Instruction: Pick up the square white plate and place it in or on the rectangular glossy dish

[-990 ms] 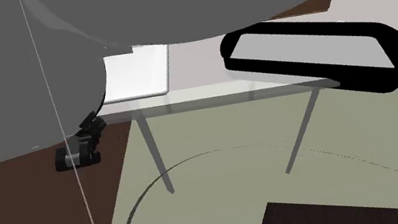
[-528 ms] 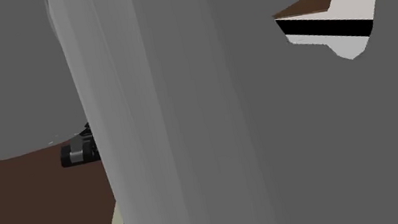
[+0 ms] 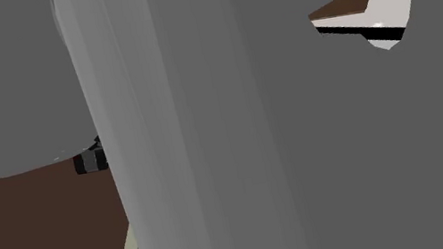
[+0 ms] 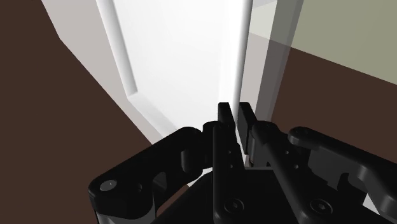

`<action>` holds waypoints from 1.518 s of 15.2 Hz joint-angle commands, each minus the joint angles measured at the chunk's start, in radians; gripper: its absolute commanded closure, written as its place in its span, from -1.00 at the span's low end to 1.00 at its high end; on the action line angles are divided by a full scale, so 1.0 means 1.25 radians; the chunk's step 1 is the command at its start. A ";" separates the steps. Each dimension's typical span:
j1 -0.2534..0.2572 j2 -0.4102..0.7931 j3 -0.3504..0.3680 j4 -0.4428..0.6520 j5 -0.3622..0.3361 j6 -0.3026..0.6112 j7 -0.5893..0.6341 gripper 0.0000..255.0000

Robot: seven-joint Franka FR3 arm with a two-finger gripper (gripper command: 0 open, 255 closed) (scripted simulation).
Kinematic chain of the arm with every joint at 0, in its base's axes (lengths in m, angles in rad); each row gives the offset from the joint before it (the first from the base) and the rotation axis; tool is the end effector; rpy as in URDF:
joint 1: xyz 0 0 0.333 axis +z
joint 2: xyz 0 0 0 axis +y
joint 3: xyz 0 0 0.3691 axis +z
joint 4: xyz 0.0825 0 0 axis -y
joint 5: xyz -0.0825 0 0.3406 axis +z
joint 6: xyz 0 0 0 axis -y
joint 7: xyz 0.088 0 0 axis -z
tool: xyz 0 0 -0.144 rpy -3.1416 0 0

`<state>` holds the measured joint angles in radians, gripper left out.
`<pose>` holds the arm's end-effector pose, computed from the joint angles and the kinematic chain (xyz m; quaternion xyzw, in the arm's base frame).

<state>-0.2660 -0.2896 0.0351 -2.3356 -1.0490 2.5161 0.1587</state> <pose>0.4465 -0.1150 0.5451 0.8875 0.1581 0.1856 0.3910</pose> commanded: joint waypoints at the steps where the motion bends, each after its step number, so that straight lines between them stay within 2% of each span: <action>1: 0.000 0.000 0.000 0.000 0.000 0.000 0.000 1.00; 5: 0.000 0.000 0.000 0.000 0.000 0.000 0.000 1.00; 23: 0.042 -0.047 -0.016 0.119 0.150 -0.119 -0.187 1.00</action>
<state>-0.2158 -0.3443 0.0159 -2.1948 -0.8700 2.3771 -0.0635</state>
